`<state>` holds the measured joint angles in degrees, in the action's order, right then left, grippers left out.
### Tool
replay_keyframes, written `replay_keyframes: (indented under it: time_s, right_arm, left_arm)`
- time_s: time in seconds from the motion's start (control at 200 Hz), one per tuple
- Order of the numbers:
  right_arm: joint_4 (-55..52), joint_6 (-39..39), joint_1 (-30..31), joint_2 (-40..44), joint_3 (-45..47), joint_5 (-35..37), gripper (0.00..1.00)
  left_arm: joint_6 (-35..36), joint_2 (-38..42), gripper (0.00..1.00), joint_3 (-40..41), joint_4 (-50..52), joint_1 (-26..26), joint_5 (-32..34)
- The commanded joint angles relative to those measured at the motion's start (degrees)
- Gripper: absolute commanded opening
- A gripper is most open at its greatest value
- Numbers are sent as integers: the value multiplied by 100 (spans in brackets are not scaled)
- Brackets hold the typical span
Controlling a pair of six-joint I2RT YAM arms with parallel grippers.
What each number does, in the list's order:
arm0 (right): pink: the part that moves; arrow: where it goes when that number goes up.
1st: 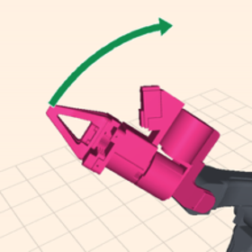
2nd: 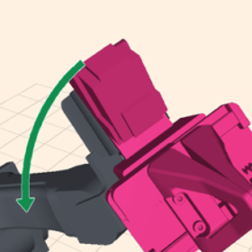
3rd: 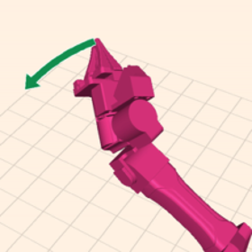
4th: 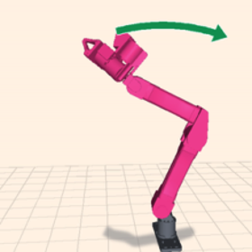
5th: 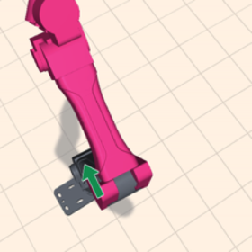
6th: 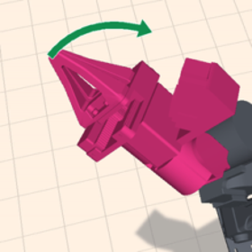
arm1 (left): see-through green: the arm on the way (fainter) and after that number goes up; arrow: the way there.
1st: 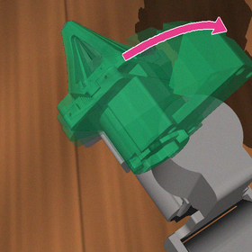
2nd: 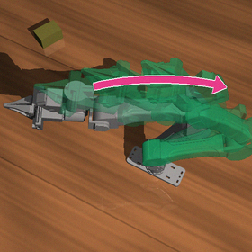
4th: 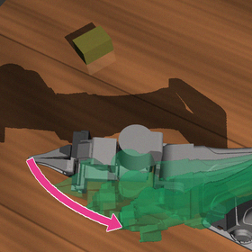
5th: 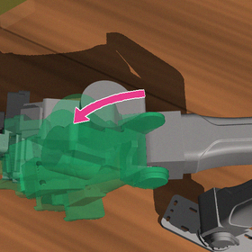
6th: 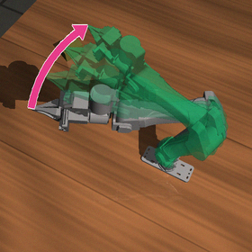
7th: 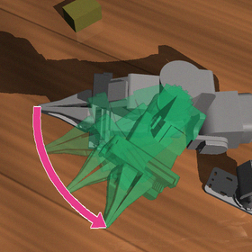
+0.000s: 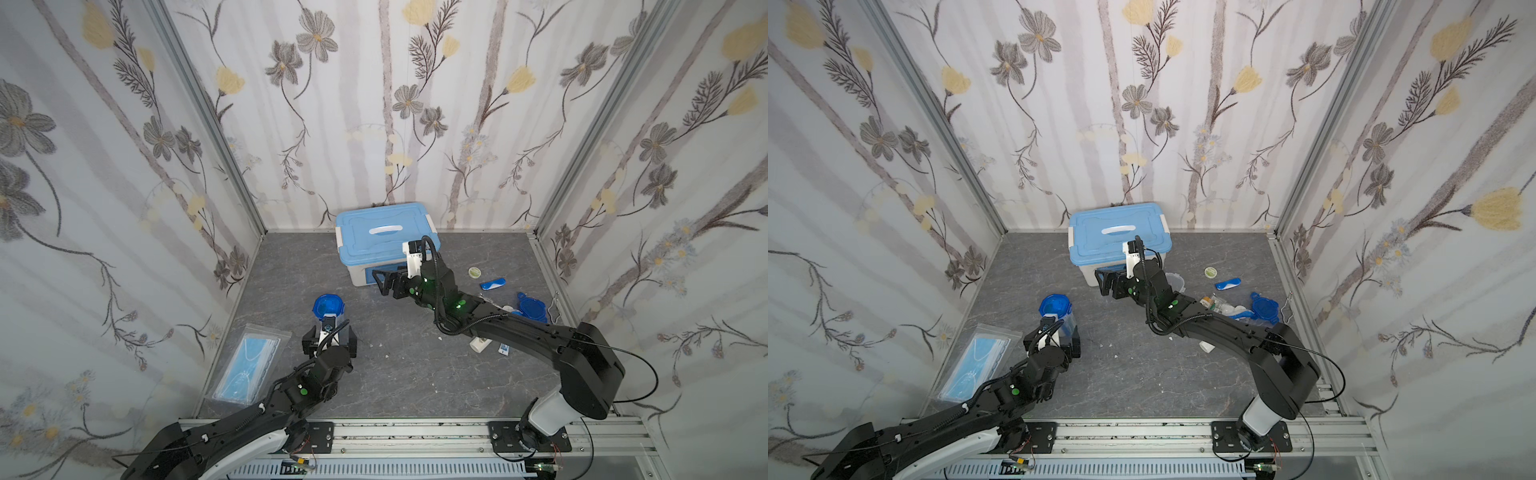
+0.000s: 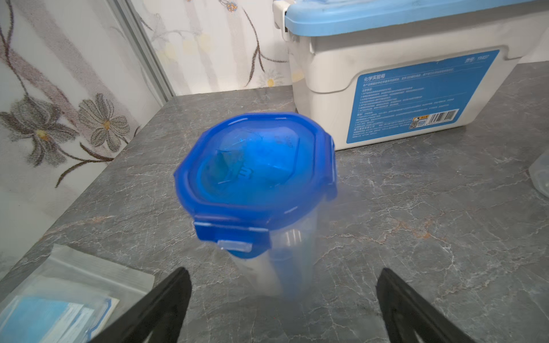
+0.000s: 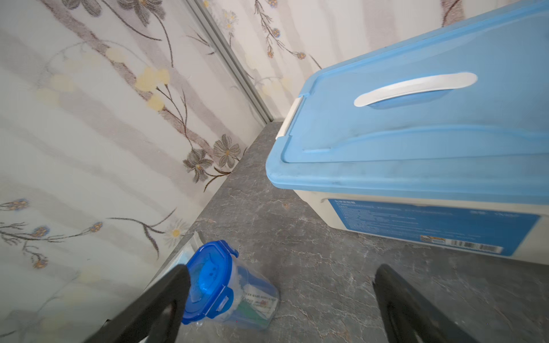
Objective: Take out toiletry kits
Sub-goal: Move the container to the center of the board.
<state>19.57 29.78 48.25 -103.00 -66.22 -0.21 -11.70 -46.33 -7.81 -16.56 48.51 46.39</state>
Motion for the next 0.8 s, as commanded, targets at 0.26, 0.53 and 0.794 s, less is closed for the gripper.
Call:
replay_keyframes:
  time_s: [0.26, 0.53, 0.794]
  right_arm:
    - [202, 55, 25, -1007, -910, -1626, 86]
    - [27, 74, 53, -1521, -1406, -1974, 87]
    - [41, 145, 22, -1685, -1638, -2048, 87]
  left_arm:
    - [121, -785, 100, 61, -1549, -510, -47]
    - [-176, -1125, 100, -28, -1708, -999, -496]
    - [-223, -2155, 100, -363, -2242, -1050, -633]
